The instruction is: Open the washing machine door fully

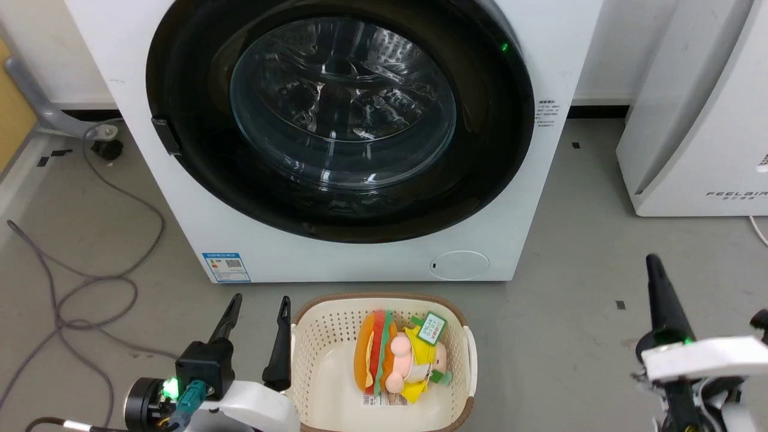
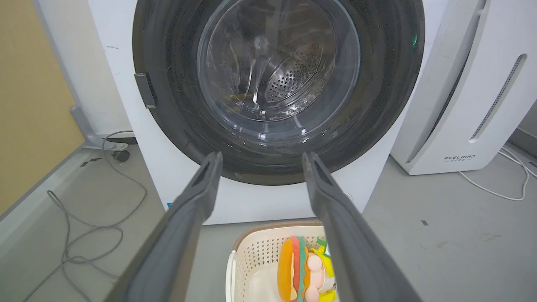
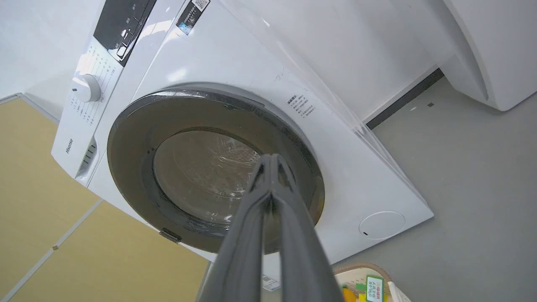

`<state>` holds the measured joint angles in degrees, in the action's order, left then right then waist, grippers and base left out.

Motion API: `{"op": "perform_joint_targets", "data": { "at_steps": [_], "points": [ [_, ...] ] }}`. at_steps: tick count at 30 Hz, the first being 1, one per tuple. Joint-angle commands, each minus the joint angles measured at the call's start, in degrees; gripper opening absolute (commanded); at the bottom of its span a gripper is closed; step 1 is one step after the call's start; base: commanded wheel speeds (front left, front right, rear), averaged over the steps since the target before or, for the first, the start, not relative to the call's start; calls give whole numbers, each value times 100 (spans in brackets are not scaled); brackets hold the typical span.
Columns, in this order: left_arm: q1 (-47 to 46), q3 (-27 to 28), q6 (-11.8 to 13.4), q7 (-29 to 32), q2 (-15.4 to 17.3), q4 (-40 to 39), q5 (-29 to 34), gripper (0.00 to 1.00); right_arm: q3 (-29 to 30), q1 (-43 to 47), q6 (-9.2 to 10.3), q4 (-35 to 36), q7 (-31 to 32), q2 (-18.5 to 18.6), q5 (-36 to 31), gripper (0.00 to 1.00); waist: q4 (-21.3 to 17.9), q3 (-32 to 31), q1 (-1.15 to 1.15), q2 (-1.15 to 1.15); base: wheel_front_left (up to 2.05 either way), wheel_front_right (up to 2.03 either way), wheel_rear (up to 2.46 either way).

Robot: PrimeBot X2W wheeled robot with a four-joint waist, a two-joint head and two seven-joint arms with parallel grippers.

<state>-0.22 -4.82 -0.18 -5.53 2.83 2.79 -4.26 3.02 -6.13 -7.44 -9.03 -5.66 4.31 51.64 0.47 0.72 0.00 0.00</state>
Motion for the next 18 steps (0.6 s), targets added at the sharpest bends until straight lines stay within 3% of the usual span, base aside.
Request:
{"op": "perform_joint_targets", "data": {
  "at_steps": [1,18],
  "points": [
    [-91,-28,-33,-65,3,-8,-62,100,7,-267,-3,-126,-52,108,332,0,6,39,0,0,0,0,0],
    [-431,-176,-129,-268,4,-193,-131,100,-278,-2559,-3,-1637,-255,1106,2083,0,148,568,0,0,0,0,0]
  ]
}}
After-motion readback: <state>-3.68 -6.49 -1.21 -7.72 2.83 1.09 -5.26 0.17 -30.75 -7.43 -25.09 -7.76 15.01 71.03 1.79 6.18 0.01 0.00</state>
